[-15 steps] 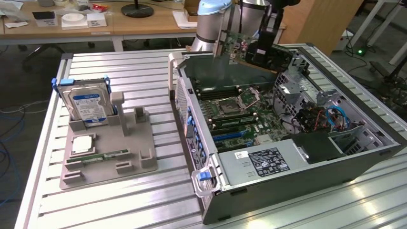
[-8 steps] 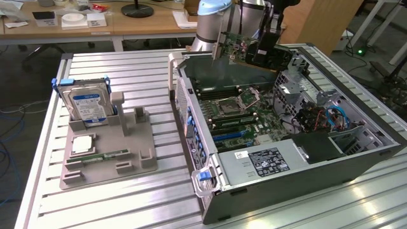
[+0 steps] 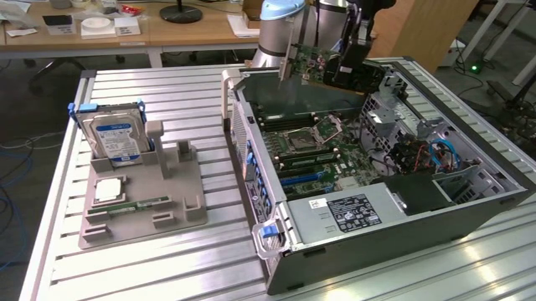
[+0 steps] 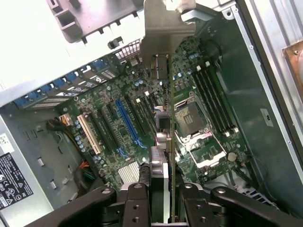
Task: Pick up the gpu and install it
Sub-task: 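Insert the gpu into the slot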
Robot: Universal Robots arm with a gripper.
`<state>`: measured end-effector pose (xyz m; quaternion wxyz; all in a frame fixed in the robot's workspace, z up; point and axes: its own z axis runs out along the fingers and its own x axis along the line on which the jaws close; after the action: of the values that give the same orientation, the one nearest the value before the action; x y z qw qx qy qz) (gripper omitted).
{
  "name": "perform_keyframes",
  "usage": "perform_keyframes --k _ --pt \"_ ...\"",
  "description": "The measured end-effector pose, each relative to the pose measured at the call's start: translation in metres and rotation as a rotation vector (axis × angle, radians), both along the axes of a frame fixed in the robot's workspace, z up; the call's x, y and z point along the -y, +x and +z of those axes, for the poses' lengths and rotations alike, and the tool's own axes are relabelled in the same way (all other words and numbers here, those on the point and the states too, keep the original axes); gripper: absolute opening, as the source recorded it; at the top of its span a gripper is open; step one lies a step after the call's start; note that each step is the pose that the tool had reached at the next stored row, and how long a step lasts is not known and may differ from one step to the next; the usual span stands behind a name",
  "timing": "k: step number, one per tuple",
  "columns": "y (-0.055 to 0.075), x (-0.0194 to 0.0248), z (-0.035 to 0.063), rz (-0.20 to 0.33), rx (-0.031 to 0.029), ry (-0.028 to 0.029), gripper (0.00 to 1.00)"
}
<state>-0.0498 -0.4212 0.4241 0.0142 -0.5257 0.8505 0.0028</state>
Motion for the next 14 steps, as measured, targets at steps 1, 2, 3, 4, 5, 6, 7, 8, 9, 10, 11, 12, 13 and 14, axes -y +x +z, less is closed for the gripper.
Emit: perform_keyframes --k 1,2,3,4,5,6,7,8,9,10,11,12,13,14 --pt "0.0 0.0 -0.0002 0.0 0.0001 0.0001 0.28" --pt "0.0 0.0 -0.0004 0.001 0.0 0.0 0.28" --pt "0.0003 0.0 -0.0007 0.002 0.0001 0.0001 0.28" --pt "0.0003 0.0 -0.001 0.005 0.0001 0.0002 0.28" --pt "0.0004 0.0 -0.0012 0.011 0.0 0.0001 0.28" --pt "0.0004 0.0 -0.0013 0.017 0.0 0.0 0.28" --pt "0.0005 0.0 -0.0015 0.025 0.0001 0.0001 0.28" --pt "0.0005 0.0 -0.0017 0.036 0.0 0.0001 0.28" --pt "0.0006 0.0 -0.002 0.049 0.0001 0.0001 0.28" --pt "0.0006 0.0 -0.0023 0.063 0.0001 0.0002 0.28" --pt "0.0007 0.0 -0.0025 0.076 0.0001 0.0002 0.28" --pt "0.0007 0.0 -0.0027 0.088 0.0 0.0 0.28" --pt "0.0008 0.0001 -0.0029 0.095 0.0 0.0 0.28" --pt "0.0008 0.0001 -0.0031 0.098 0.0 0.0001 0.28"
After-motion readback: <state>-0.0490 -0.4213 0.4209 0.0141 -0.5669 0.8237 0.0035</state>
